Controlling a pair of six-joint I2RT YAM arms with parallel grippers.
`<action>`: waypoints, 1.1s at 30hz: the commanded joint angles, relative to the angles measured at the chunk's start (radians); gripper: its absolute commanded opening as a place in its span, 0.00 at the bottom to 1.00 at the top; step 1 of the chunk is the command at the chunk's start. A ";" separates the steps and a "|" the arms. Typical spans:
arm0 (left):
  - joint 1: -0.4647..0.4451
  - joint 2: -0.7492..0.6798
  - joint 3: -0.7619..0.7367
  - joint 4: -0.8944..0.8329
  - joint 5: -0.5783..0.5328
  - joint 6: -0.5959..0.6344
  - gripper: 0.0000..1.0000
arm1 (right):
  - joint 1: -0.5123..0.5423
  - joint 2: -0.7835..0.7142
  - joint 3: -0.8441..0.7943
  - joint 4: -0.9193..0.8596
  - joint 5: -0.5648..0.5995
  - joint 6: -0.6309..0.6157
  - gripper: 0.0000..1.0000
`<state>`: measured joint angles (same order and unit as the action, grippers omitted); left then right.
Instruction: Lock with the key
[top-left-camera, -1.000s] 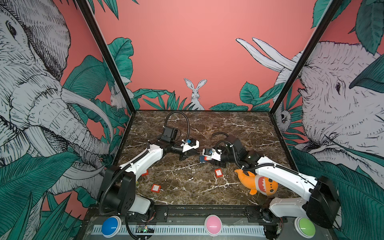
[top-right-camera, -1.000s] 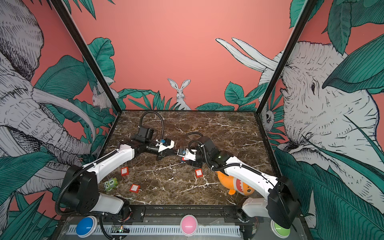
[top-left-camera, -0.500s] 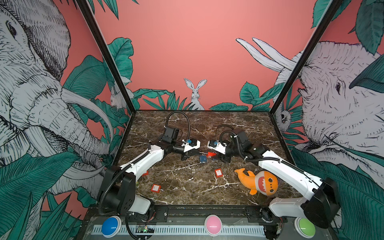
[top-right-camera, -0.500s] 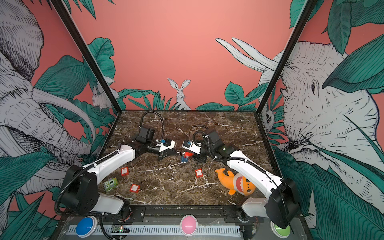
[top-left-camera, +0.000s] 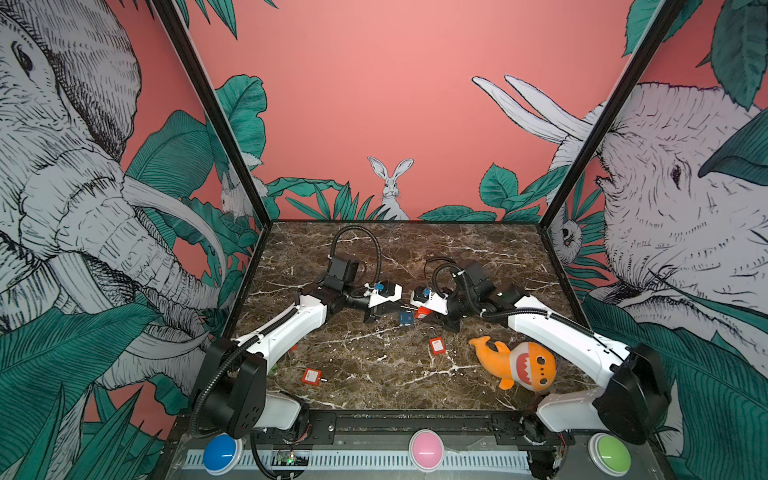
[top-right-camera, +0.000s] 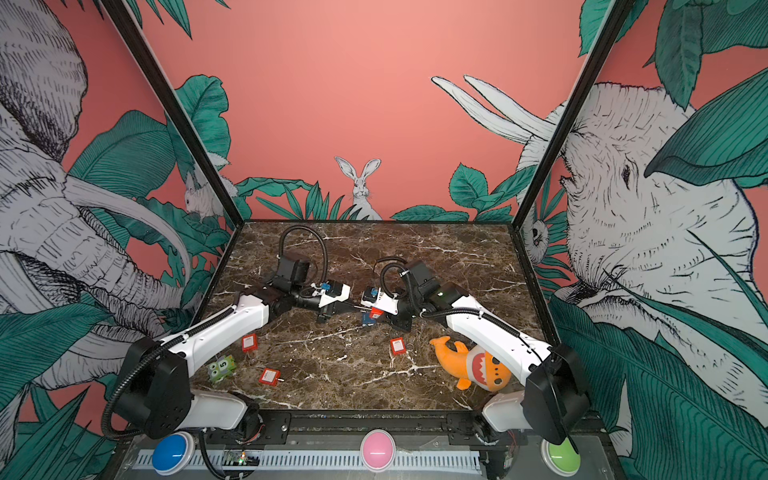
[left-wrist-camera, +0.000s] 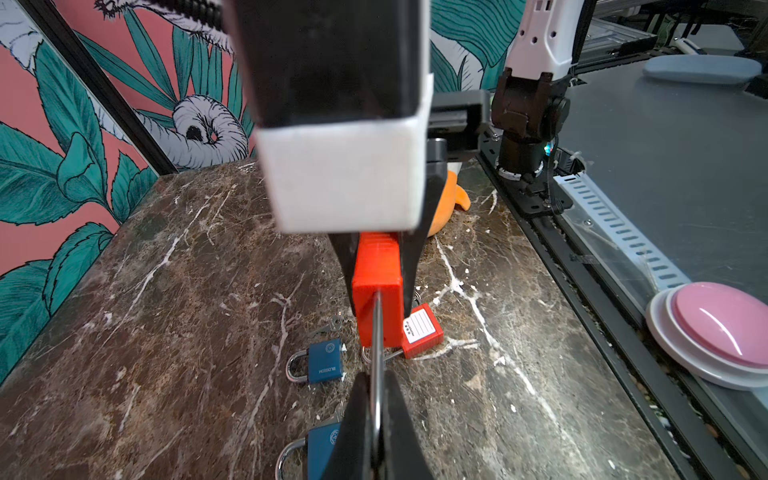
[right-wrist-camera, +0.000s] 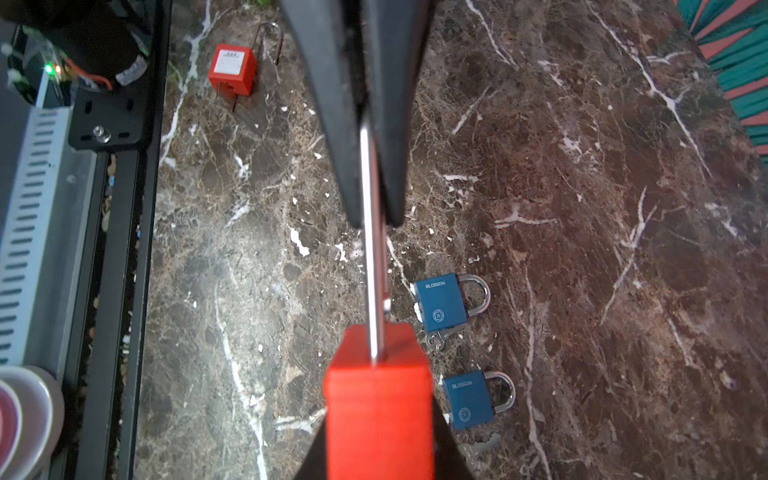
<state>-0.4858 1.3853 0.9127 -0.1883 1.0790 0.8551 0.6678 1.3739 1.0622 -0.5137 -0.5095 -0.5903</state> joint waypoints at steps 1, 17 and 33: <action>-0.009 -0.015 0.001 0.007 0.046 0.009 0.00 | 0.001 -0.006 0.030 0.005 -0.046 -0.003 0.16; -0.028 0.040 0.043 -0.083 0.105 0.019 0.00 | 0.015 -0.019 -0.012 0.142 0.133 -0.085 0.13; -0.074 0.111 0.022 0.024 0.111 -0.039 0.00 | 0.045 -0.013 -0.040 0.348 0.063 -0.013 0.10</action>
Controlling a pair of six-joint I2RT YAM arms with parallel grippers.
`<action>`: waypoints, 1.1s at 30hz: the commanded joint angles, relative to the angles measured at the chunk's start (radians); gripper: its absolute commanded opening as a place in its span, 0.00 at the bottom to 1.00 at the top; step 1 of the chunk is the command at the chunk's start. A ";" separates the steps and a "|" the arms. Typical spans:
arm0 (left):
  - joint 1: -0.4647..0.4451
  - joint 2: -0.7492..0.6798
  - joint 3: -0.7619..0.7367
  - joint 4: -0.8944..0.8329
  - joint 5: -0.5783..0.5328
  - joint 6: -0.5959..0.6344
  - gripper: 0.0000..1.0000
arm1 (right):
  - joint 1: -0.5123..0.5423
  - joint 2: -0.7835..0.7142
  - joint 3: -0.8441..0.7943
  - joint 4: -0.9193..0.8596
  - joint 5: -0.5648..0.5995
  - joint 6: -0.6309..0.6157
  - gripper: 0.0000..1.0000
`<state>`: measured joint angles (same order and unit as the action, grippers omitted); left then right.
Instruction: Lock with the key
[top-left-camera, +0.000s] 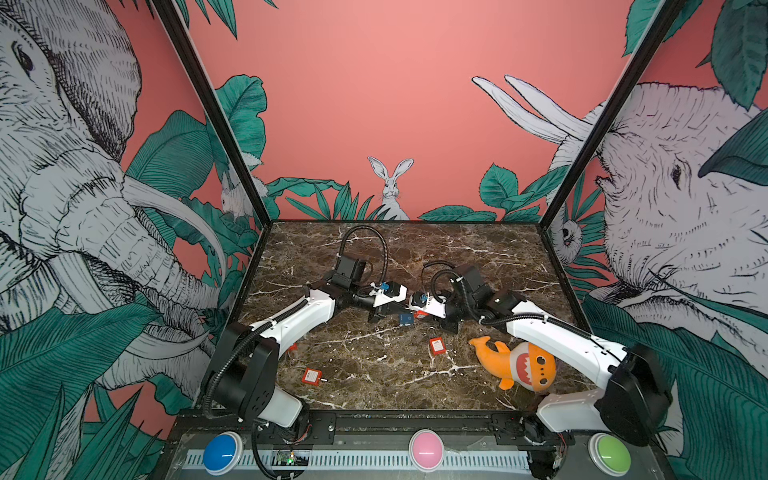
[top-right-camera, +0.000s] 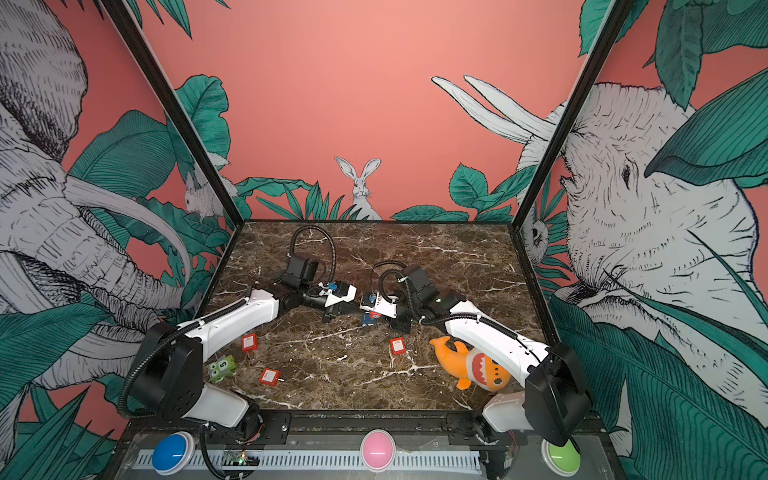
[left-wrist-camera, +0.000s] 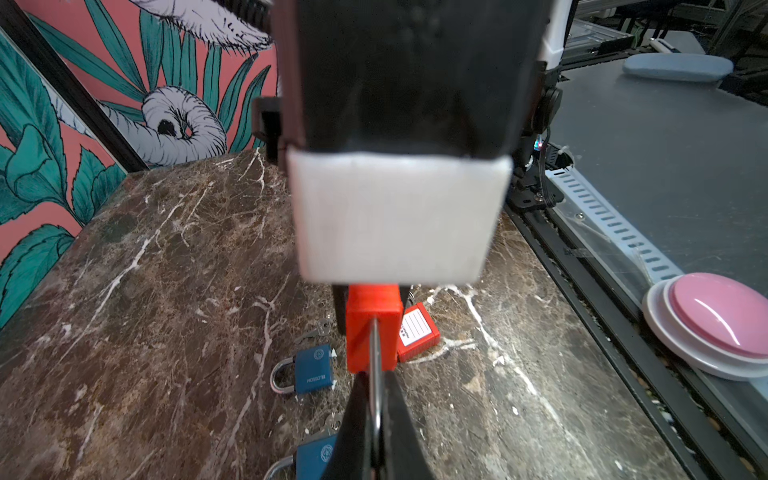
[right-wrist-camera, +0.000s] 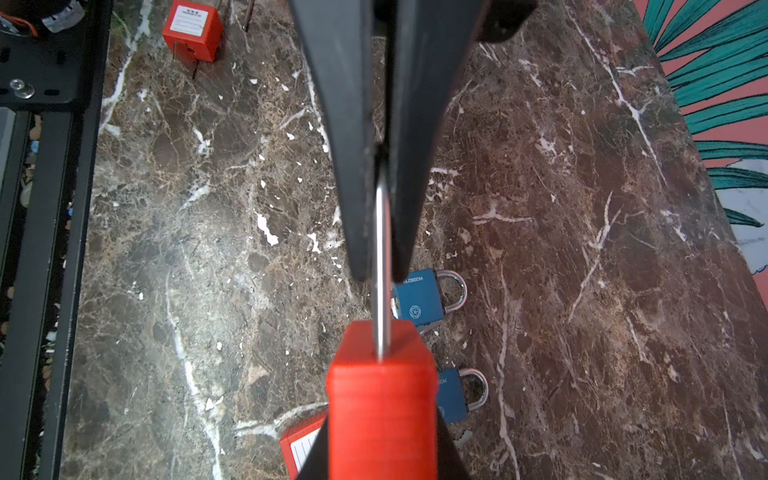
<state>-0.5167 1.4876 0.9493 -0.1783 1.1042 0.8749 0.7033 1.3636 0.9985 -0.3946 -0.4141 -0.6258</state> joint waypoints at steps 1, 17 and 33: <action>-0.047 0.012 -0.015 0.013 0.083 -0.058 0.00 | 0.009 0.003 0.030 0.235 -0.041 0.026 0.09; -0.041 0.015 -0.037 0.072 0.084 -0.081 0.00 | -0.016 0.007 0.035 0.226 -0.069 0.070 0.19; 0.037 0.042 0.067 -0.020 0.186 -0.012 0.00 | -0.191 -0.249 0.019 -0.268 -0.114 0.026 0.53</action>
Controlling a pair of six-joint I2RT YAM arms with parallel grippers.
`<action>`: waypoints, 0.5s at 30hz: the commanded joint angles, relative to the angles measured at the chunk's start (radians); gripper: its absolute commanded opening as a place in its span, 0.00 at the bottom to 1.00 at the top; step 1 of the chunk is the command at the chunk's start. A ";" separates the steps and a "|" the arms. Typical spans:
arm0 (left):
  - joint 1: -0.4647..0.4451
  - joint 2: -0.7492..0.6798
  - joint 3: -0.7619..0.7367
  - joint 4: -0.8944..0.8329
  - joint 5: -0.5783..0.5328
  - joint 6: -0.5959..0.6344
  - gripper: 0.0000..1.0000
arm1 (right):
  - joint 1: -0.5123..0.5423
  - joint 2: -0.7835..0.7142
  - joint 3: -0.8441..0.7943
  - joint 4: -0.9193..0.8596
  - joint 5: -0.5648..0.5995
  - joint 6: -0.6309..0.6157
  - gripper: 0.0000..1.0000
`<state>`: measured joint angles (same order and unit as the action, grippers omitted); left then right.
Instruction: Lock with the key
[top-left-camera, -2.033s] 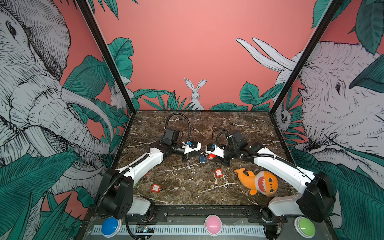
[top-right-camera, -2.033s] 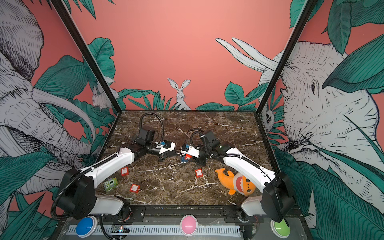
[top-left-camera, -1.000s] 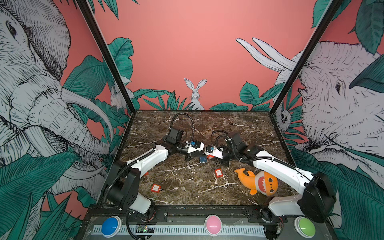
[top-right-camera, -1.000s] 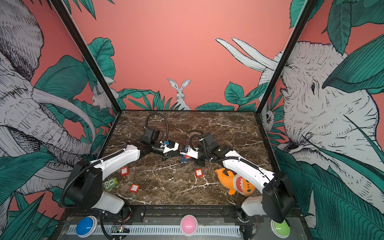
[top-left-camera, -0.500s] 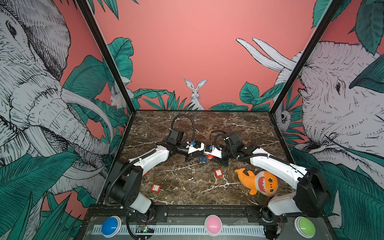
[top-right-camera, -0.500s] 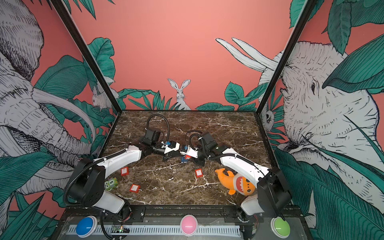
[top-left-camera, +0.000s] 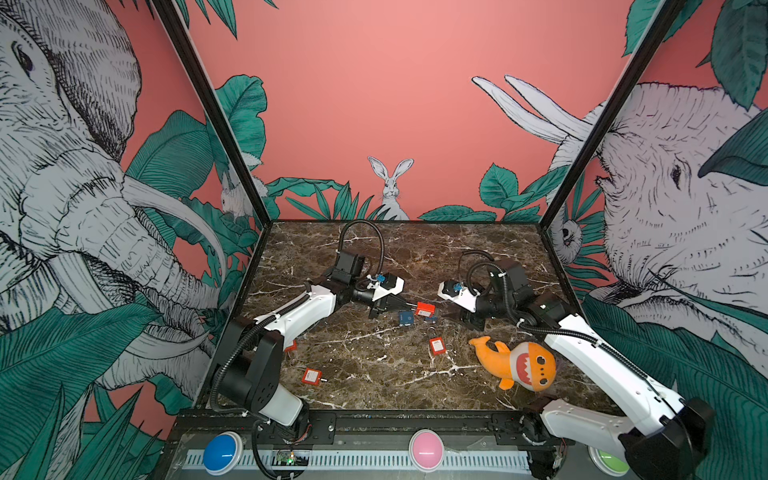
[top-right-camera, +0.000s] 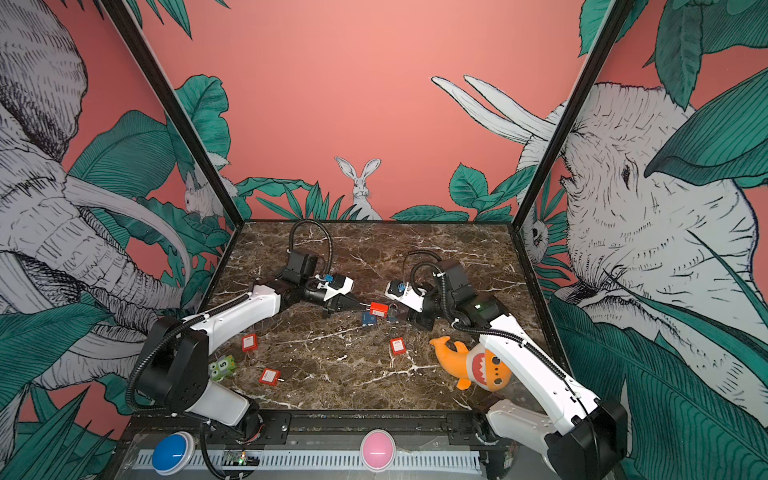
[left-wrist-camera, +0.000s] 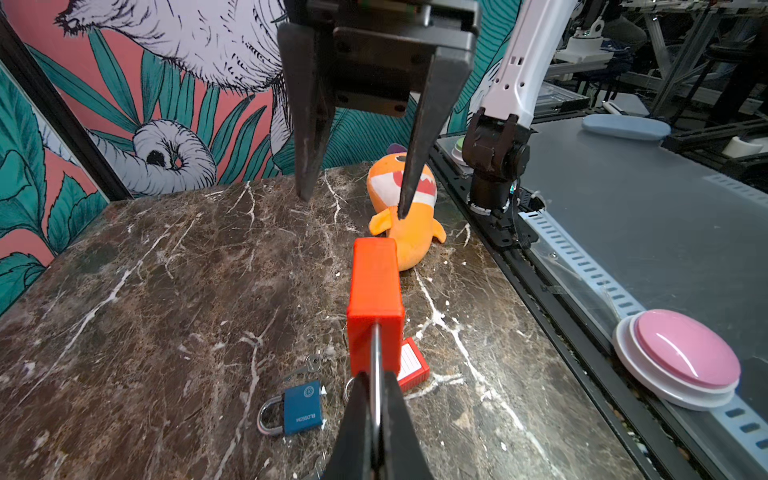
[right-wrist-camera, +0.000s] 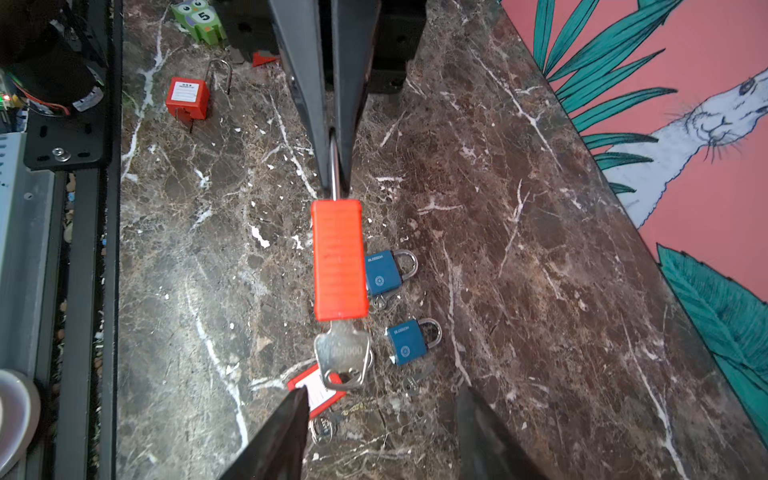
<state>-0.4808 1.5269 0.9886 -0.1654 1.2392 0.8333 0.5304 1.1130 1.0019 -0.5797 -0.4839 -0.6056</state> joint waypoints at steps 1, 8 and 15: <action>0.001 0.003 0.029 -0.039 0.047 0.035 0.00 | -0.022 0.007 0.016 -0.081 -0.048 0.012 0.51; -0.014 -0.015 0.024 -0.043 0.007 0.044 0.00 | -0.033 0.061 0.044 -0.052 -0.176 0.048 0.40; -0.028 -0.020 0.027 -0.034 -0.021 0.046 0.00 | -0.034 0.111 0.059 -0.061 -0.249 0.065 0.37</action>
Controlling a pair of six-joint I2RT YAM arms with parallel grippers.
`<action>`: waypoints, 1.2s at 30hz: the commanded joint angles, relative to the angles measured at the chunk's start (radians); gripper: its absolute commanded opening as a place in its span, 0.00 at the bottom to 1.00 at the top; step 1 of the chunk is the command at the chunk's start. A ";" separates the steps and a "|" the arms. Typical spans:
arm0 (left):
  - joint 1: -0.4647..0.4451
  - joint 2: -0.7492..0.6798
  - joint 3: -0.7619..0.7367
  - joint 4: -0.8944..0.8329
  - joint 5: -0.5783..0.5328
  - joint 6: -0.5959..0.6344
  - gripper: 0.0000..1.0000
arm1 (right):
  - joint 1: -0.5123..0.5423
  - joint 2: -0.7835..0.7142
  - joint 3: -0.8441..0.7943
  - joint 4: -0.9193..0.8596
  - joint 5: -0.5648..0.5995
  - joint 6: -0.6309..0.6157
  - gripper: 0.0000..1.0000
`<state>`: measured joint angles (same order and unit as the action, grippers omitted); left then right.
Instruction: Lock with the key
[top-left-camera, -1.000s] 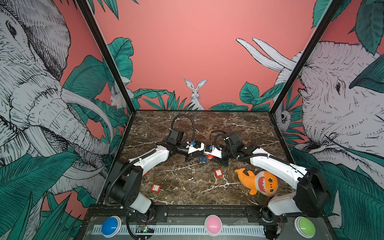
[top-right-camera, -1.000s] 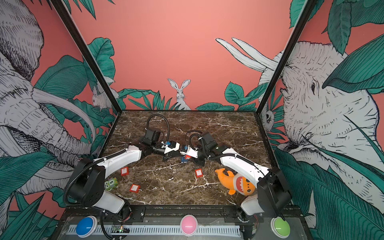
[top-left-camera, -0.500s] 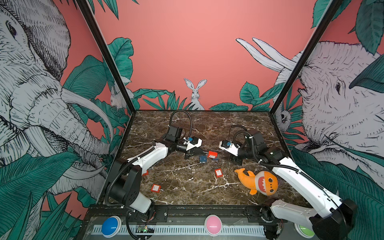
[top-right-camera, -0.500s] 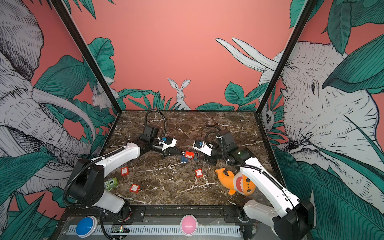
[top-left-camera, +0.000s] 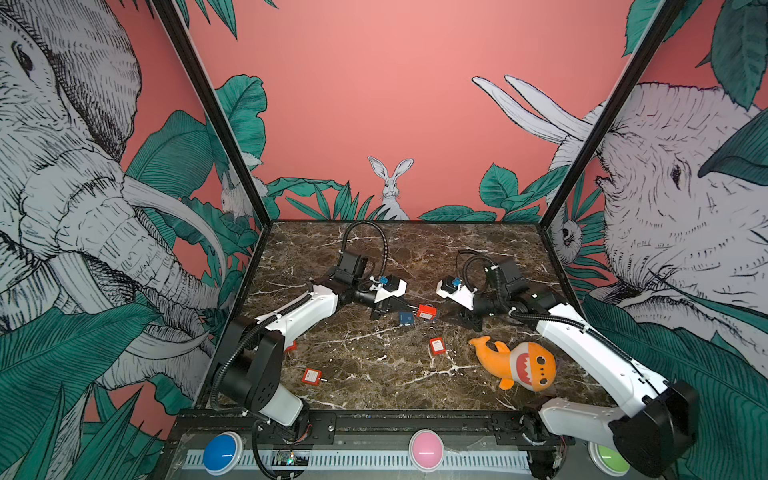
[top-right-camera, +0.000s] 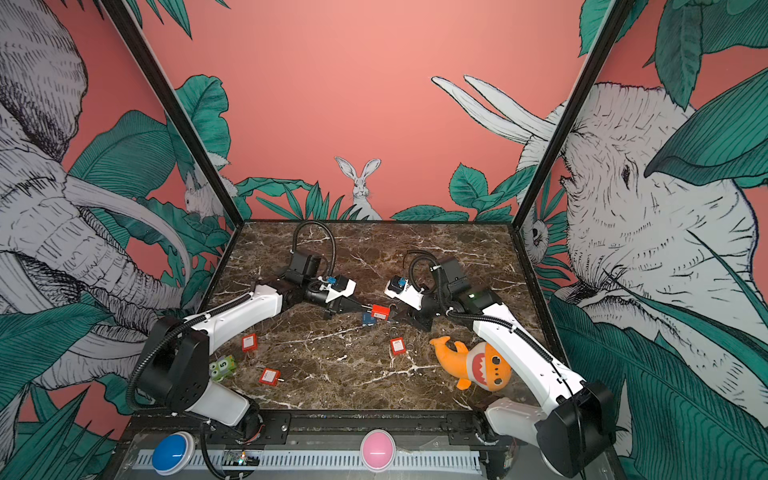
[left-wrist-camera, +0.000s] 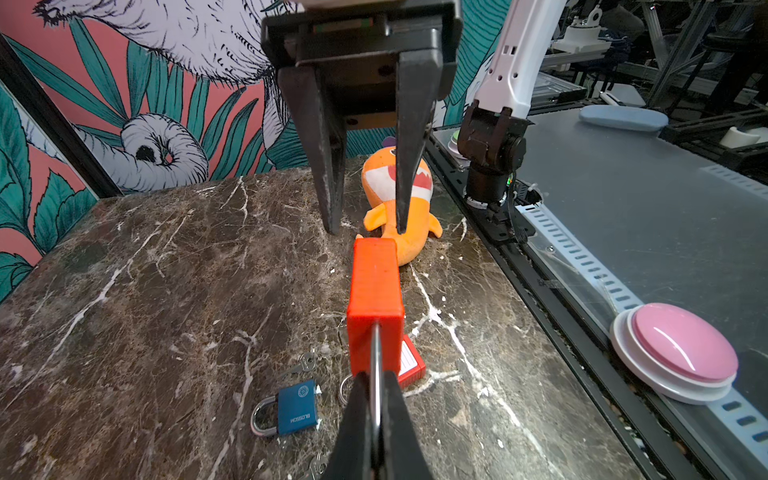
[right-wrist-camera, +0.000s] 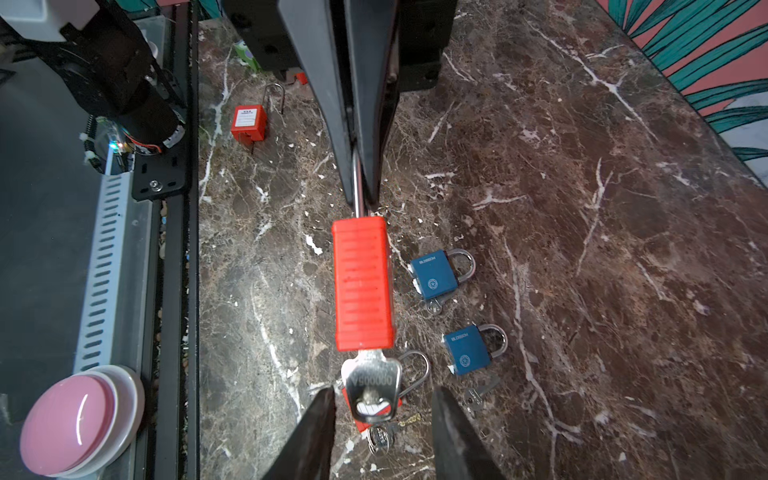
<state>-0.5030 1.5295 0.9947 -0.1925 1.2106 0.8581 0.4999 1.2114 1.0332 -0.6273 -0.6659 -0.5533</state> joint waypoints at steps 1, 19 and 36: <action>-0.006 -0.023 0.021 -0.004 0.008 0.021 0.00 | -0.003 0.017 0.028 -0.014 -0.065 0.015 0.36; -0.005 -0.031 0.001 0.054 0.001 -0.012 0.00 | -0.003 0.147 0.111 -0.094 -0.040 -0.004 0.32; -0.006 -0.038 -0.003 0.042 -0.022 0.013 0.00 | -0.004 0.139 0.107 -0.144 -0.066 -0.005 0.30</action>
<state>-0.5091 1.5291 0.9939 -0.1654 1.1698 0.8562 0.4953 1.3594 1.1275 -0.7403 -0.7319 -0.5396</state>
